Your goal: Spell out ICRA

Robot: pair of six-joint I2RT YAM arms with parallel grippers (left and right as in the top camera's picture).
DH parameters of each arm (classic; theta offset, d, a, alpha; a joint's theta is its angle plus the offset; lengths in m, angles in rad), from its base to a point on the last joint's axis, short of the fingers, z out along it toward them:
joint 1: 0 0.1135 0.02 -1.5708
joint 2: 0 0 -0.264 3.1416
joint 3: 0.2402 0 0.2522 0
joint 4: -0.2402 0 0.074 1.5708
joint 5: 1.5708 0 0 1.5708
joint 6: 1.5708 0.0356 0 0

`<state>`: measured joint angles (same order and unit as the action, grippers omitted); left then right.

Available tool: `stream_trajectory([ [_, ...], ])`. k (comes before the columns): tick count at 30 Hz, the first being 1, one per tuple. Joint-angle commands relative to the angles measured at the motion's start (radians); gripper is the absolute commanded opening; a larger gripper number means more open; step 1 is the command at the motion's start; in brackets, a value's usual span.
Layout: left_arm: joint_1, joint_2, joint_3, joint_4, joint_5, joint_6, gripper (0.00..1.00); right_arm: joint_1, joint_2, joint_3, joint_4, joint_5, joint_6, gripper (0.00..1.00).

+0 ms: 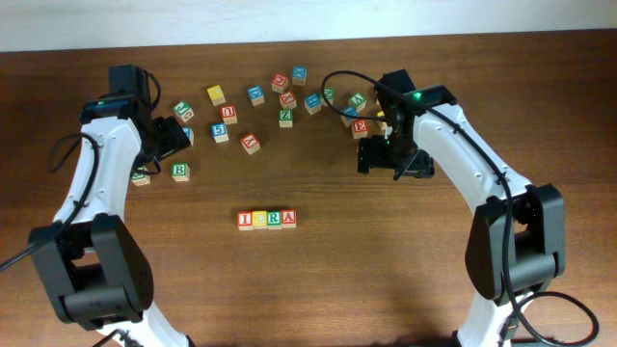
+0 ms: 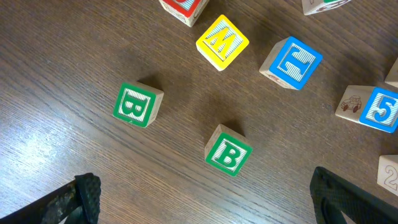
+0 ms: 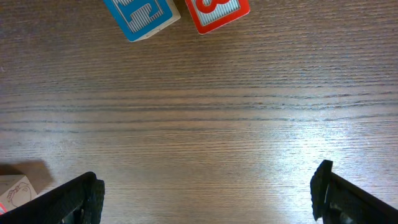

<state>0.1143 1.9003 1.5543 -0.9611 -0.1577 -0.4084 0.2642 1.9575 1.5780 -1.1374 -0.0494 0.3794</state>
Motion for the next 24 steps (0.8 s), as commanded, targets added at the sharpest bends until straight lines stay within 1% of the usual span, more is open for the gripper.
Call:
stream_trajectory([
  [1,0.0,0.002,-0.005,-0.001,0.0,0.002,0.99,-0.004,-0.017,0.009,0.001,0.008,-0.008,0.98],
  [19,0.001,0.002,-0.005,-0.001,0.0,0.002,0.99,-0.004,-0.019,0.009,0.001,0.009,-0.008,0.98],
  [21,0.001,0.002,-0.005,-0.001,0.0,0.002,0.99,0.005,-0.051,0.009,0.001,0.009,-0.009,0.98],
  [23,0.001,0.002,-0.005,-0.001,0.0,0.002,0.99,0.033,-0.137,0.009,0.0,0.01,-0.01,0.98],
  [24,0.001,0.002,-0.005,-0.002,0.002,0.002,0.99,0.051,-0.195,0.009,0.0,0.067,-0.037,0.98],
])
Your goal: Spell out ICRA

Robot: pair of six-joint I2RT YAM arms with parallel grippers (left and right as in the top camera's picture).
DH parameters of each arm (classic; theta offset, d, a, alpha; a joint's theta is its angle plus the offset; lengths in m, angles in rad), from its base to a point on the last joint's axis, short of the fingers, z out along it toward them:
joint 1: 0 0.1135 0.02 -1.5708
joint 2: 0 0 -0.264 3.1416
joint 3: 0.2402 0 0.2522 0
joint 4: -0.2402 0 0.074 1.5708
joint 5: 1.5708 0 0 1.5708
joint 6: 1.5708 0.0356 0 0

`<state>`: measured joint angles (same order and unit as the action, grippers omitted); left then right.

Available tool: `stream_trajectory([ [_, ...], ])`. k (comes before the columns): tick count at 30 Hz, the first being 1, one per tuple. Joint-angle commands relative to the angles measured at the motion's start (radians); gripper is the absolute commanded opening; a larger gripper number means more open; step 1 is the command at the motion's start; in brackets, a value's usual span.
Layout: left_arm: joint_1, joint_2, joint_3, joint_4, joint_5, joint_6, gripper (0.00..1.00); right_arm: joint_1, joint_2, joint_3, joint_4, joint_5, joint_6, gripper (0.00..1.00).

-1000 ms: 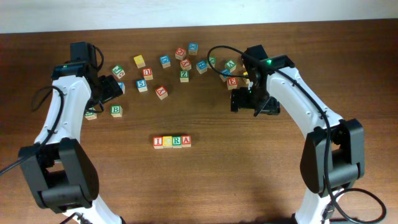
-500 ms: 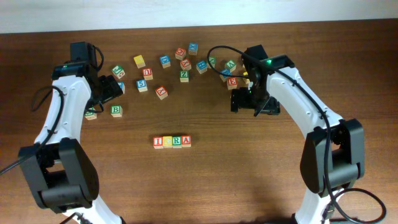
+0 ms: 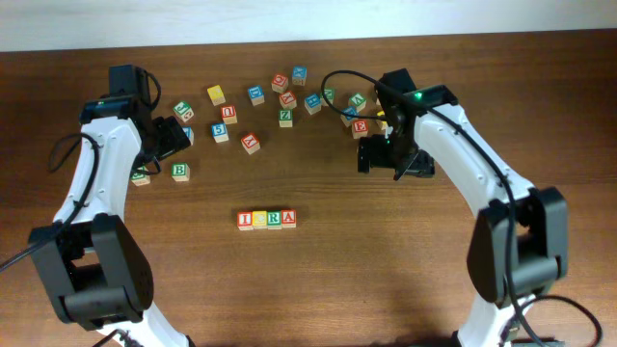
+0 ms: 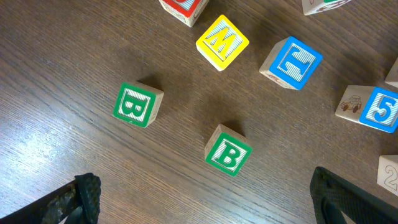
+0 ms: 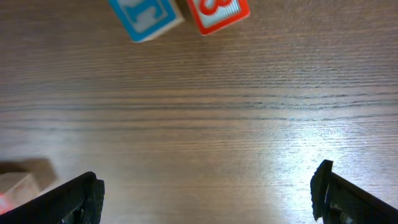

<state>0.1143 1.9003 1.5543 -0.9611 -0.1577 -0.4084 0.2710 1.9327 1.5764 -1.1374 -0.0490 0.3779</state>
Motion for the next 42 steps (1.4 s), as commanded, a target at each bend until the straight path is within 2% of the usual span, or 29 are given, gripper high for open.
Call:
stream_trajectory([
  [1,0.0,0.002,-0.005,0.001,0.003,0.002,0.99,0.06,-0.221,0.01,0.0,0.114,-0.038,0.98],
  [8,0.0,0.002,-0.005,0.001,0.003,0.002,0.99,0.094,-0.673,0.004,0.02,0.236,-0.038,0.98],
  [12,0.0,0.002,-0.005,0.002,0.003,0.002,0.99,0.093,-0.939,-0.121,0.082,0.309,-0.045,0.98],
  [17,0.0,0.002,-0.005,0.002,0.003,0.002,0.99,0.019,-1.339,-0.5,0.347,0.259,-0.116,0.98],
  [20,0.0,0.002,-0.005,0.002,0.003,0.002,0.99,-0.074,-1.558,-0.755,0.609,0.15,-0.19,0.98],
  [24,0.0,0.002,-0.005,0.002,0.003,0.002,0.99,-0.132,-1.751,-0.998,0.941,0.056,-0.243,0.98],
  [30,0.0,0.002,-0.005,0.002,0.003,0.002,0.99,-0.163,-1.879,-1.22,1.264,0.032,-0.239,0.98],
  [35,0.0,0.002,-0.005,0.002,0.003,0.002,0.99,-0.163,-1.886,-1.281,1.331,0.113,-0.24,0.98],
  [42,0.0,0.002,-0.005,0.002,0.003,0.002,0.99,-0.207,-1.93,-1.409,1.343,0.083,-0.208,0.98],
])
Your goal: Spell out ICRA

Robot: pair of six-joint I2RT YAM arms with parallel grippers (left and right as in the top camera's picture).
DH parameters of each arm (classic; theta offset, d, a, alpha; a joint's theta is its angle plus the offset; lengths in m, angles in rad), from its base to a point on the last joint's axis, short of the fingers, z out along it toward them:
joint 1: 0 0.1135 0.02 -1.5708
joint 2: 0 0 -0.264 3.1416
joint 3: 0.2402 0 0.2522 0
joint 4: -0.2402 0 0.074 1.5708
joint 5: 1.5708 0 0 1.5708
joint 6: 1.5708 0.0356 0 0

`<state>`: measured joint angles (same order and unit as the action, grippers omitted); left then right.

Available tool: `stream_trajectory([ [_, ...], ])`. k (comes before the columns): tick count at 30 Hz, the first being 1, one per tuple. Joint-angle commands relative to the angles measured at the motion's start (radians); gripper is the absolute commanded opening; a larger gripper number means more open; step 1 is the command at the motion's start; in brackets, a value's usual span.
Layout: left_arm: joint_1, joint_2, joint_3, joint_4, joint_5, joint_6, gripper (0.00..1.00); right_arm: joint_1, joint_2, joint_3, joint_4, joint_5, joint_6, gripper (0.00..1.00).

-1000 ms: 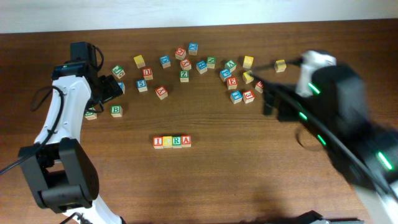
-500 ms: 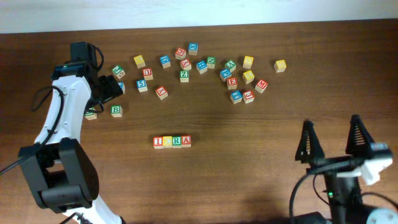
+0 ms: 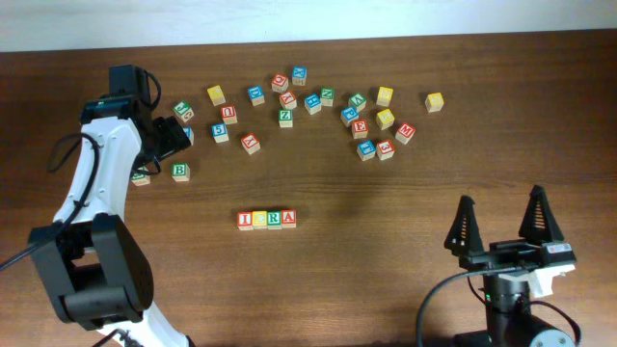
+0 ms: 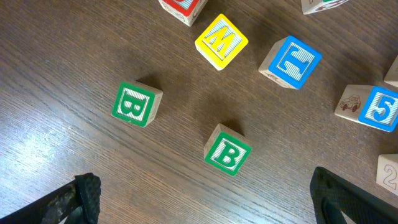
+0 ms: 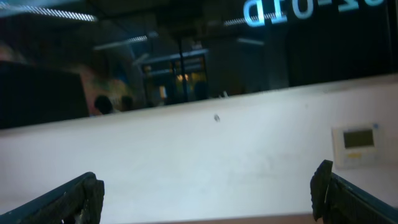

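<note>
A row of four letter blocks (image 3: pixel 267 219) stands side by side at the table's middle: red, yellow, green, red, ending in R and A. My left gripper (image 3: pixel 172 138) hovers open over the far-left loose blocks. In the left wrist view, two green B blocks (image 4: pixel 227 154) (image 4: pixel 133 104) lie ahead of that gripper (image 4: pixel 205 208), with nothing between its fingers. My right gripper (image 3: pixel 501 217) is folded back at the front right edge, open and empty. The right wrist view shows only a white wall and a dark window between the gripper's (image 5: pixel 205 199) fingers.
Several loose letter blocks (image 3: pixel 289 96) are scattered along the back of the wooden table (image 3: pixel 386 251), from far left to a yellow block (image 3: pixel 435 101) at the right. A yellow block (image 4: pixel 221 41), a blue block (image 4: pixel 294 61) and a blue 5 block (image 4: pixel 378 109) lie beyond the B blocks.
My right arm has left the back-right blocks and now sits folded at the front right edge, its camera facing the wall. Blocks it covered now show. The left arm has not moved.
The four-block row stood at the middle in every moment. My right gripper hung open low over the table by the back-right blocks, shifted slightly, and is now withdrawn to the front right. My left gripper stayed open over the two B blocks throughout.
</note>
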<state>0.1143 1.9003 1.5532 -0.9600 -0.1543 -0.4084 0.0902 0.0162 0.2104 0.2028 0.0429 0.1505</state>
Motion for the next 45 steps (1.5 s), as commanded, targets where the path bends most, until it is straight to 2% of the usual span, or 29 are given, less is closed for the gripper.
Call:
stream_trajectory([
  [1,0.0,0.002,-0.004,0.001,0.0,0.002,0.99,-0.032,-0.013,-0.061,-0.002,-0.009,0.019,0.98],
  [9,0.0,0.002,-0.004,0.001,0.0,0.002,0.99,-0.034,-0.013,-0.201,-0.075,0.019,0.018,0.99],
  [14,0.0,0.002,-0.004,0.001,0.0,0.002,0.99,-0.034,-0.013,-0.205,-0.276,0.08,0.001,0.98],
  [40,0.0,0.002,-0.004,0.001,0.0,0.002,0.99,-0.034,-0.013,-0.205,-0.274,0.077,-0.012,0.98],
  [42,-0.005,-0.047,-0.004,0.0,0.0,0.002,0.99,-0.034,-0.013,-0.205,-0.274,0.077,-0.012,0.98],
  [45,-0.058,-0.21,-0.004,0.001,0.0,0.002,0.99,-0.034,-0.013,-0.205,-0.275,0.077,-0.012,0.98],
])
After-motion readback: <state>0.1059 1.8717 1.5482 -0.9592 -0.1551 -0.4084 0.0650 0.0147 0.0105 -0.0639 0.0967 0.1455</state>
